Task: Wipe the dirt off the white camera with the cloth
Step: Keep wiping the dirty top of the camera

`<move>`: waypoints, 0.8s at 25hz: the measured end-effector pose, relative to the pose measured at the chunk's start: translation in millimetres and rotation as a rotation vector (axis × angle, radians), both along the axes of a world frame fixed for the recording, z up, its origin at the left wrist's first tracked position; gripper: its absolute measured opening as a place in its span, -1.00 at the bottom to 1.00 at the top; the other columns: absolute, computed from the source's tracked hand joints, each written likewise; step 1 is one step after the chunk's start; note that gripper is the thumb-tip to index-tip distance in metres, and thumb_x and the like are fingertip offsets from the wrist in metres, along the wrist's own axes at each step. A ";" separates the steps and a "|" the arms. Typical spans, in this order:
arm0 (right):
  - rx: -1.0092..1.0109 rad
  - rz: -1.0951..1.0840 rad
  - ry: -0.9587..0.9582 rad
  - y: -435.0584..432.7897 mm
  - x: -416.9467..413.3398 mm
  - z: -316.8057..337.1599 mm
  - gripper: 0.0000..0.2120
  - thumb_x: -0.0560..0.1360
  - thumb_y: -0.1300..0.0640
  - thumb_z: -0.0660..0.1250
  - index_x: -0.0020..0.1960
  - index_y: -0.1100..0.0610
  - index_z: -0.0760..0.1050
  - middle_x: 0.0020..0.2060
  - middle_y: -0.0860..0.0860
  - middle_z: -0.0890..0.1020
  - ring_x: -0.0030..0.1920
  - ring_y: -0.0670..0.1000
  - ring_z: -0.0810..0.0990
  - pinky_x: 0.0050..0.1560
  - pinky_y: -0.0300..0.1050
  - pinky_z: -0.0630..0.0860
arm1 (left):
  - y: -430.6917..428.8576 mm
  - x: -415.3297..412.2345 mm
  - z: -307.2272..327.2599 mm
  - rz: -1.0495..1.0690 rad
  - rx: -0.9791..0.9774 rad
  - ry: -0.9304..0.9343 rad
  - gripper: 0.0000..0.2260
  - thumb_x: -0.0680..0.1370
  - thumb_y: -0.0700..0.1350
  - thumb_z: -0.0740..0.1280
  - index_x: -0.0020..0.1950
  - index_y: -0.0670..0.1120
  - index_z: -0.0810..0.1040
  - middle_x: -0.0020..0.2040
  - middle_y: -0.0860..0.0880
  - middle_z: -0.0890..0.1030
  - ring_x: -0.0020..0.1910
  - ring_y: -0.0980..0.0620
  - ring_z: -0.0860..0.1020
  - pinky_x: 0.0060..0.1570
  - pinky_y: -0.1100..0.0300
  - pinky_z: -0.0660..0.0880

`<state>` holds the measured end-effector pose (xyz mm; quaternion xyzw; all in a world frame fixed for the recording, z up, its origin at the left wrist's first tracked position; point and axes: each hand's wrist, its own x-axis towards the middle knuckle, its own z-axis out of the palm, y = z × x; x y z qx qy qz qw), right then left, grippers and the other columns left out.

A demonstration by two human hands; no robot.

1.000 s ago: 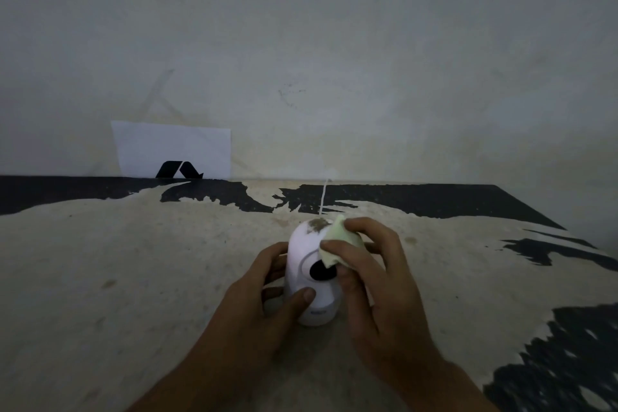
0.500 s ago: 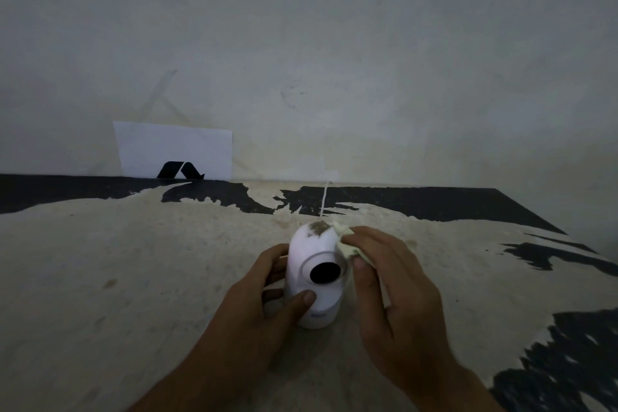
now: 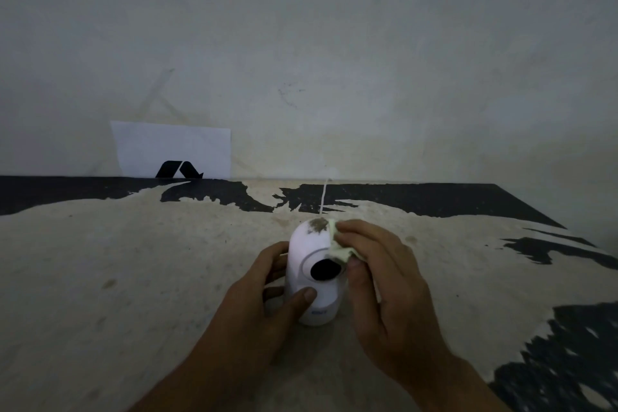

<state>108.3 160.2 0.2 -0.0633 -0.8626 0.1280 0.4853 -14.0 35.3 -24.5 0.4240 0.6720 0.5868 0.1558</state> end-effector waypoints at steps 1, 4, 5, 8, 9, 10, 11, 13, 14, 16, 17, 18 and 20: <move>-0.041 -0.023 -0.015 0.1 -0.4 0.9 -0.65 0.57 0.08 0.09 0.22 0.20 0.51 0.20 0.06 0.59 0.24 -0.05 0.51 0.25 0.02 0.46 | 0.1 -0.1 -0.4 0.002 -0.005 0.006 -0.47 0.23 0.31 0.32 0.18 0.38 0.30 0.16 0.31 0.51 0.13 0.31 0.49 0.09 0.30 0.49; 0.138 -0.089 -0.041 -1.7 2.2 3.4 -0.69 0.58 0.06 0.08 0.21 0.10 0.48 0.23 -0.03 0.58 0.27 -0.08 0.49 0.25 -0.02 0.30 | 1.0 -0.2 0.0 0.017 -0.005 0.000 -0.52 0.22 0.29 0.32 0.11 0.42 0.30 0.10 0.35 0.49 0.09 0.33 0.49 0.01 0.38 0.47; 0.199 -0.090 -0.041 -3.3 2.5 3.3 -0.69 0.60 0.05 0.06 0.21 0.09 0.49 0.24 -0.05 0.57 0.29 -0.09 0.47 0.23 -0.03 0.26 | 1.2 0.0 0.4 0.023 -0.011 -0.004 -0.53 0.21 0.28 0.32 0.09 0.42 0.30 0.08 0.36 0.48 0.08 0.33 0.48 0.00 0.38 0.46; 0.182 -0.135 -0.039 -3.0 -2.4 3.1 -0.65 0.61 0.03 0.02 0.19 0.08 0.52 0.21 -0.06 0.60 0.26 -0.08 0.50 0.21 -0.03 0.24 | 0.9 0.9 1.3 0.024 -0.018 0.003 -0.52 0.22 0.28 0.31 0.11 0.40 0.29 0.09 0.36 0.48 0.08 0.32 0.49 0.00 0.37 0.46; 0.128 -0.168 -0.035 -1.5 -3.6 2.9 -0.68 0.60 0.04 0.04 0.18 0.07 0.52 0.17 -0.06 0.61 0.22 -0.07 0.52 0.19 -0.04 0.25 | 0.3 1.4 1.4 0.023 -0.020 0.017 -0.51 0.23 0.28 0.30 0.13 0.39 0.29 0.10 0.35 0.48 0.09 0.34 0.49 0.00 0.40 0.47; 0.064 -0.197 -0.031 0.1 -3.8 2.5 -0.70 0.59 0.05 0.06 0.16 0.06 0.51 0.12 -0.06 0.62 0.16 -0.06 0.54 0.16 -0.06 0.25 | -0.3 1.4 1.8 0.025 -0.023 0.033 -0.51 0.23 0.29 0.30 0.14 0.39 0.28 0.11 0.36 0.48 0.08 0.37 0.48 -0.02 0.43 0.46; 0.003 -0.213 -0.027 1.8 -3.3 2.3 -0.72 0.58 0.06 0.07 0.15 0.05 0.50 0.08 -0.07 0.62 0.11 -0.06 0.55 0.15 -0.07 0.25 | -1.1 1.3 2.0 0.026 -0.026 0.045 -0.51 0.24 0.28 0.30 0.14 0.39 0.27 0.10 0.37 0.47 0.08 0.41 0.46 -0.05 0.47 0.46; -0.045 -0.219 -0.013 4.0 -0.9 0.3 -0.71 0.56 0.07 0.07 0.14 0.07 0.51 0.06 -0.04 0.62 0.09 -0.04 0.56 0.15 -0.05 0.28 | -2.0 0.8 2.4 0.022 -0.020 0.048 -0.53 0.26 0.26 0.31 0.14 0.40 0.28 0.09 0.37 0.48 0.07 0.45 0.45 -0.06 0.48 0.45; -0.013 -0.203 -0.003 3.2 0.5 -0.4 -0.71 0.56 0.08 0.09 0.15 0.10 0.52 0.08 -0.01 0.62 0.11 -0.03 0.56 0.17 -0.03 0.30 | -1.9 0.6 2.4 0.018 -0.015 0.038 -0.53 0.26 0.26 0.32 0.14 0.40 0.28 0.09 0.37 0.49 0.07 0.43 0.46 -0.04 0.45 0.46; 0.093 -0.115 0.006 -2.9 1.7 -1.0 -0.69 0.58 0.07 0.10 0.18 0.15 0.52 0.15 0.04 0.61 0.19 -0.03 0.53 0.23 -0.03 0.31 | -0.8 1.4 2.2 0.021 -0.009 0.005 -0.54 0.24 0.27 0.33 0.11 0.43 0.30 0.06 0.40 0.50 0.07 0.39 0.49 -0.02 0.41 0.47; 0.141 -0.072 -0.002 -6.3 1.2 -0.6 -0.68 0.59 0.05 0.09 0.20 0.15 0.52 0.18 0.04 0.60 0.23 -0.04 0.51 0.25 -0.04 0.31 | -0.2 1.7 1.6 0.024 -0.004 -0.006 -0.55 0.23 0.27 0.33 0.08 0.45 0.31 0.03 0.43 0.50 0.05 0.39 0.49 -0.05 0.43 0.47; 0.179 -0.053 -0.013 -8.0 0.1 -0.5 -0.65 0.60 0.03 0.08 0.21 0.16 0.52 0.21 0.04 0.60 0.25 -0.04 0.50 0.25 -0.03 0.32 | 0.2 1.8 1.2 0.026 0.001 -0.010 -0.56 0.23 0.26 0.34 0.06 0.45 0.31 0.00 0.45 0.50 0.04 0.40 0.49 -0.07 0.45 0.47; 0.191 -0.080 -0.015 -5.1 -2.5 -1.4 -0.62 0.61 0.02 0.07 0.21 0.20 0.53 0.20 0.08 0.61 0.25 -0.01 0.51 0.24 -0.01 0.34 | 0.6 1.6 0.7 0.023 0.008 -0.016 -0.57 0.24 0.24 0.35 0.07 0.44 0.32 0.03 0.42 0.50 0.04 0.37 0.51 -0.05 0.42 0.48</move>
